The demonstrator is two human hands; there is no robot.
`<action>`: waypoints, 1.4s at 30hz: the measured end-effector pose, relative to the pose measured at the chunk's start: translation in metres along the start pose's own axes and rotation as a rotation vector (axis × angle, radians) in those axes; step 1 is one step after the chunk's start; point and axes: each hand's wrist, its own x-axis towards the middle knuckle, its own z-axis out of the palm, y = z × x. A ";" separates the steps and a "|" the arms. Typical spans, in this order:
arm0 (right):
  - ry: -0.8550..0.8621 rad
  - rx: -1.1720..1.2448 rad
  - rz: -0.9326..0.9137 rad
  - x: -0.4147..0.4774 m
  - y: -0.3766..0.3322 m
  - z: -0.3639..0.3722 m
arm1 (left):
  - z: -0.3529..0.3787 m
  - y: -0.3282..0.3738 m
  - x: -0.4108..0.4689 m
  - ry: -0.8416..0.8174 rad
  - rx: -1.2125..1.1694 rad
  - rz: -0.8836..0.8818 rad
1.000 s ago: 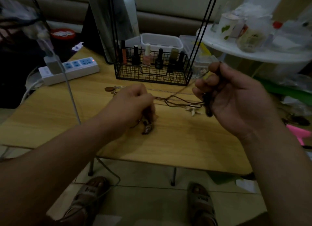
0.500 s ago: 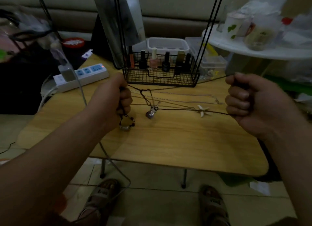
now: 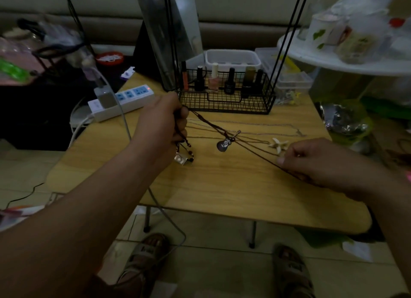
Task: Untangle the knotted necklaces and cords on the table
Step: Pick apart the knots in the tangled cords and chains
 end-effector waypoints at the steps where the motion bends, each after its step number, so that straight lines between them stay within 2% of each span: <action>1: -0.011 -0.052 -0.021 -0.001 -0.001 0.002 | 0.001 0.001 0.000 -0.053 -0.012 0.003; 6: -0.029 -0.238 -0.113 0.000 -0.006 0.009 | 0.007 0.008 -0.007 -0.333 0.007 0.009; 10: -0.050 -0.321 -0.174 0.002 -0.010 0.013 | 0.012 0.010 -0.010 -0.492 0.044 0.013; 12: -0.003 -0.325 -0.224 0.004 -0.012 0.018 | 0.015 0.011 -0.010 -0.553 0.072 0.023; 15: 0.066 -0.165 -0.339 0.010 -0.026 0.038 | 0.019 0.012 -0.009 -0.619 0.075 0.018; 19: -0.126 0.180 -0.422 0.026 -0.041 0.059 | 0.022 0.014 -0.010 -0.657 0.102 0.037; 22: -0.173 0.266 -0.406 0.023 -0.038 0.049 | 0.017 0.015 -0.005 -0.561 0.166 0.029; 24: -0.188 0.358 -0.382 0.018 -0.032 0.039 | 0.013 0.014 -0.001 -0.437 0.342 0.049; 26: -0.178 0.445 -0.339 0.015 -0.026 0.030 | 0.009 0.011 0.002 -0.354 0.636 0.105; 29: -0.115 0.461 -0.304 0.014 -0.019 0.021 | 0.004 0.006 0.001 -0.403 1.087 0.138; 33: -0.143 0.546 -0.273 0.012 -0.015 0.018 | 0.003 0.000 -0.005 -0.535 1.334 0.088; 35: -0.152 0.548 -0.272 0.011 -0.016 0.019 | 0.005 -0.007 -0.009 -0.557 1.332 0.198; 37: -0.153 0.528 -0.275 0.011 -0.017 0.021 | 0.011 -0.014 -0.013 -0.575 1.179 0.261; 40: -0.147 0.513 -0.287 0.011 -0.020 0.026 | 0.022 -0.019 -0.019 -0.659 0.839 0.100; 42: -0.105 0.457 -0.298 0.011 -0.021 0.027 | 0.026 -0.021 -0.020 -0.693 0.787 0.026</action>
